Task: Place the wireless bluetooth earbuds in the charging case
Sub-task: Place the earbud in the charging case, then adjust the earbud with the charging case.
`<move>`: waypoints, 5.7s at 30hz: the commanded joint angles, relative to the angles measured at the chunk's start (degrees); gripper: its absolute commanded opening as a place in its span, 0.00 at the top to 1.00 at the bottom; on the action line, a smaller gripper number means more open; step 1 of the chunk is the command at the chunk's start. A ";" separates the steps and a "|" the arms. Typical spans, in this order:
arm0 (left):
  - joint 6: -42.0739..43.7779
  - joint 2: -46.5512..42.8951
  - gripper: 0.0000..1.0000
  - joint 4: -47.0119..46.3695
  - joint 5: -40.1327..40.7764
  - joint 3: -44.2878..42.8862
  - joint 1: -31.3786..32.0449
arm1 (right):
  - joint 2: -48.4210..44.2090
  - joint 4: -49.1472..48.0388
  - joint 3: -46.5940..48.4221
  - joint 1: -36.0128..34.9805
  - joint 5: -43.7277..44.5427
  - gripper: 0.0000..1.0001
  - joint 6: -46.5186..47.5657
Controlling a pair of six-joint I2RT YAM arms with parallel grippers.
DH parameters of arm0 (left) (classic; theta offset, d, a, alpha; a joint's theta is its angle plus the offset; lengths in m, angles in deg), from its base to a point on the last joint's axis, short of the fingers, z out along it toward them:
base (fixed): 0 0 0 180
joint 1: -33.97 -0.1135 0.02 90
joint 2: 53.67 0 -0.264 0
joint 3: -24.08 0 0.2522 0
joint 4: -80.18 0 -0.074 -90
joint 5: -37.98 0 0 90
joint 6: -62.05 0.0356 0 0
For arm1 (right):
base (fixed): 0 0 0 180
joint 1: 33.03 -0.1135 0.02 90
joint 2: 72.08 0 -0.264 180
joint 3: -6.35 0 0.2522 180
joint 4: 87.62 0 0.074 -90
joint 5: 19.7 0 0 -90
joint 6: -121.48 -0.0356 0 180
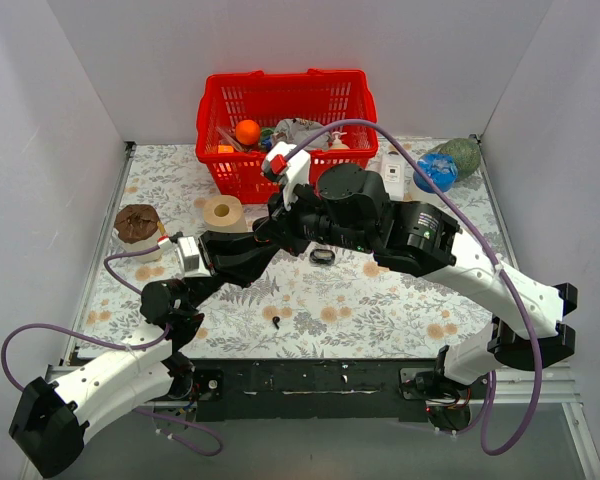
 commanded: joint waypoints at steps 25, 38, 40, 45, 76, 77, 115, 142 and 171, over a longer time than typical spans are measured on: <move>0.06 -0.55 1.00 -0.37 0.69 -0.93 -0.07 | 0.44 1.17 2.97 -1.05 2.01 0.59 -0.12; -0.11 -0.72 1.00 -0.29 0.87 -0.58 -0.07 | -1.76 0.73 2.71 -1.05 2.80 0.32 -0.74; -0.37 -0.72 1.00 -0.28 1.04 -0.58 -0.07 | -2.46 0.55 2.88 -1.05 2.89 0.30 -0.91; -0.55 -0.73 1.00 -0.55 1.31 -0.14 -0.07 | -3.95 0.81 3.24 -1.05 2.89 0.26 -1.35; -0.90 -1.69 1.00 2.44 0.78 -1.20 -0.07 | -4.31 -1.56 -0.72 -1.49 1.06 0.99 -0.12; -0.64 -1.87 1.00 2.79 0.87 -1.20 -0.07 | -4.40 -1.30 -0.63 -1.57 0.35 0.99 -0.21; -0.99 -2.31 1.00 3.05 -0.19 -1.55 -0.07 | -2.02 0.21 0.60 -1.05 1.31 0.99 0.32; -0.55 -2.39 1.00 5.52 -0.01 -2.96 -0.07 | -2.81 -0.15 -0.46 -1.49 14.31 0.04 2.08; -0.73 -4.50 1.00 4.90 -1.06 -3.66 -0.07 | -3.69 3.36 -2.48 -0.87 20.47 0.02 2.43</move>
